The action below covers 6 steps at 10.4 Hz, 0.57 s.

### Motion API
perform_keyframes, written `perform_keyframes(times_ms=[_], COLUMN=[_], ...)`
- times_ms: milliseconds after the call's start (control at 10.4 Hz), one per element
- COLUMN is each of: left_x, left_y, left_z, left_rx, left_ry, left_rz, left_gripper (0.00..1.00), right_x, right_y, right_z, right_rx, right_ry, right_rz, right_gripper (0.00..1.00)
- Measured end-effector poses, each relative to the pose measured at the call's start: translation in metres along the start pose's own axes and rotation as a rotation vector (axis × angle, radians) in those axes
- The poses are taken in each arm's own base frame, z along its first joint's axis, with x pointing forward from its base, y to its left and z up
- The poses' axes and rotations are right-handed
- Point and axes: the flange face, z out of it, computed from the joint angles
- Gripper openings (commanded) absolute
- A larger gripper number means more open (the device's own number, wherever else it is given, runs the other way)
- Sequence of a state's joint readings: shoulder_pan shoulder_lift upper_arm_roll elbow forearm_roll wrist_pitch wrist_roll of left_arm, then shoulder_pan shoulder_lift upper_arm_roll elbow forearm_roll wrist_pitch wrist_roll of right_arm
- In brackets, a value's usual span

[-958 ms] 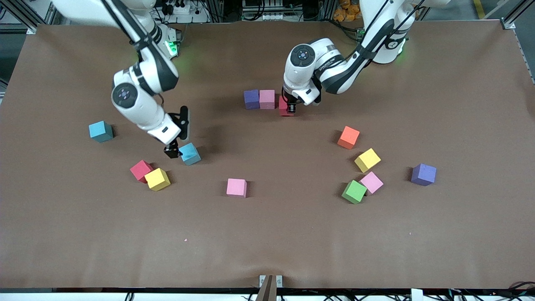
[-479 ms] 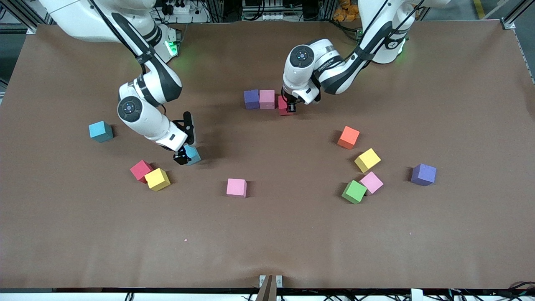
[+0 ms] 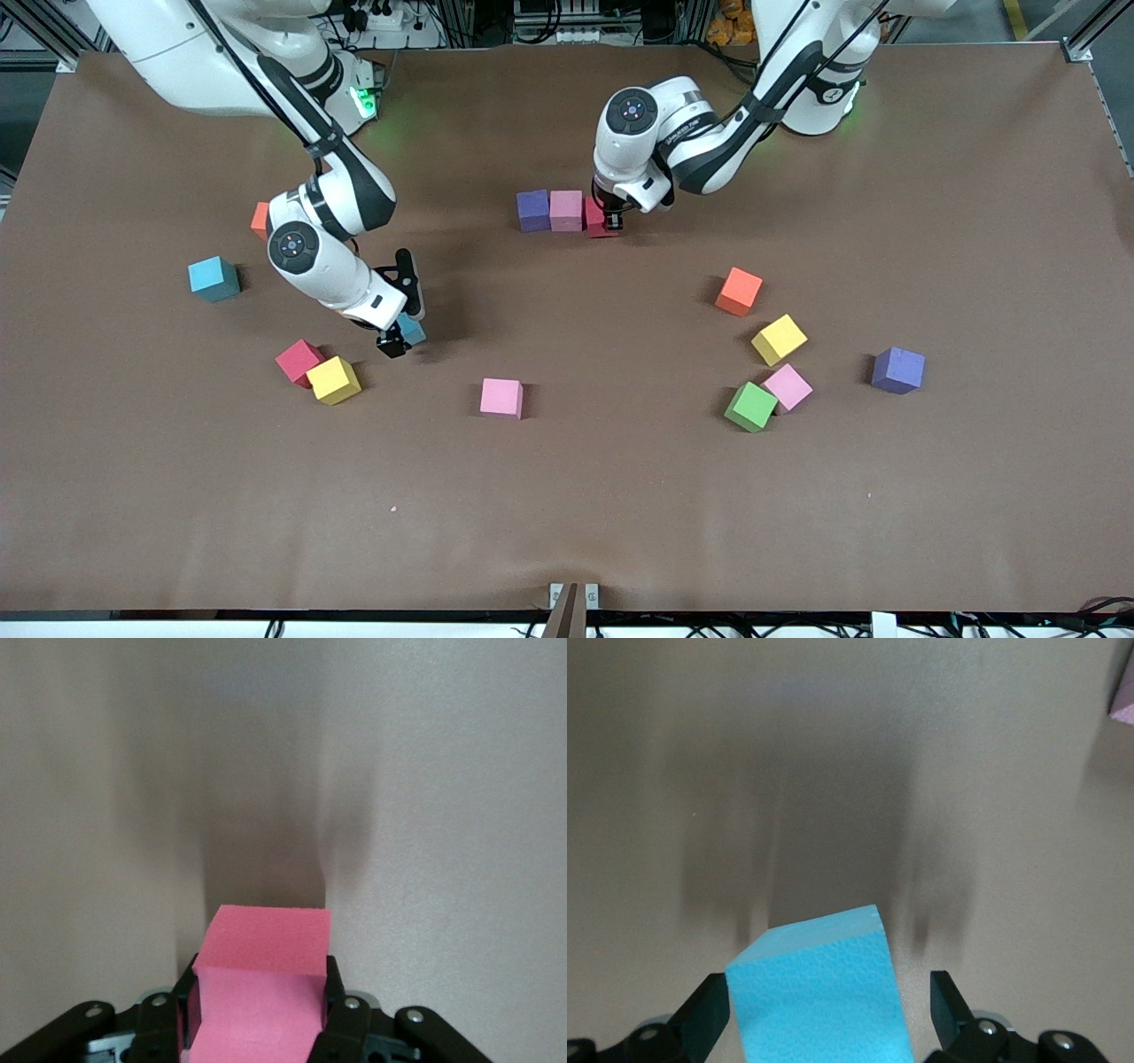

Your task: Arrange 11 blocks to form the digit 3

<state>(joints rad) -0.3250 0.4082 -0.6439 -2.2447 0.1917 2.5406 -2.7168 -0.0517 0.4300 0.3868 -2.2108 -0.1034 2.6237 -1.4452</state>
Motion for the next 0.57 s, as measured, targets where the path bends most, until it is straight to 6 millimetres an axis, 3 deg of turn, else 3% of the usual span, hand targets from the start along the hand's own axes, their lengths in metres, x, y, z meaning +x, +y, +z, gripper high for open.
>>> perform_keyframes(times_ms=[96,287,575], left_x=[0.0,0.0,-0.004], left_y=[-0.003,-0.006,-0.014], left_z=[0.002,0.004,0.005], left_rx=[0.002,0.005,0.004], left_ry=[0.004,0.008,0.004], left_rz=[0.004,0.009,0.027], left_gripper=[0.0,0.0,0.0], right_x=[0.001,0.005,-0.009], right_y=[0.0,0.001,0.003], right_z=[0.0,0.0,0.0], right_rx=[0.001,-0.005,-0.017], right_ry=[0.0,-0.001,-0.012], right_rz=[-0.004,-0.029,-0.035], right_gripper=[0.94,0.57,0.28])
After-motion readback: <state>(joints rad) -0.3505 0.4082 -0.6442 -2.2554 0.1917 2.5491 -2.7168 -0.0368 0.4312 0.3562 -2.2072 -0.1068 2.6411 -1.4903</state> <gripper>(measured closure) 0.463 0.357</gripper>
